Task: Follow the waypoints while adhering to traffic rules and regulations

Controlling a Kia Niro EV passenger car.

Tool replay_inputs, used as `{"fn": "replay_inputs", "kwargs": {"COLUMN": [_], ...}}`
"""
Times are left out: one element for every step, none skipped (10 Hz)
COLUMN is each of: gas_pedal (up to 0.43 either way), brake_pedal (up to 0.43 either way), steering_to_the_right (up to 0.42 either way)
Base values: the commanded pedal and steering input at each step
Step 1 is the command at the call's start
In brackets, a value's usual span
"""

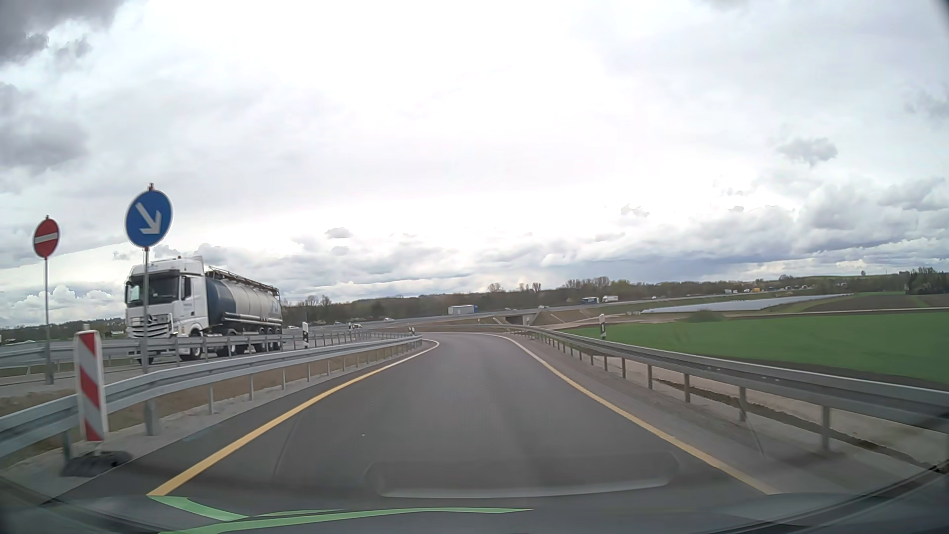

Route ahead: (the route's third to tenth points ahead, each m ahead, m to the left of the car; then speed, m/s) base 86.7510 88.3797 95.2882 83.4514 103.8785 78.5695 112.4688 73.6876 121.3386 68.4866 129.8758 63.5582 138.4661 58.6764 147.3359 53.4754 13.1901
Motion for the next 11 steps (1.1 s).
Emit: {"fn": "replay_inputs", "kwargs": {"gas_pedal": [0.197, 0.197, 0.197, 0.197, 0.197, 0.197, 0.197, 0.197, 0.197, 0.197, 0.197], "brake_pedal": [0.000, 0.000, 0.000, 0.000, 0.000, 0.000, 0.000, 0.000, 0.000, 0.000, 0.000], "steering_to_the_right": [-0.002, -0.002, -0.002, -0.002, -0.002, -0.001, -0.001, -0.001, -0.001, -0.001, -0.001]}}
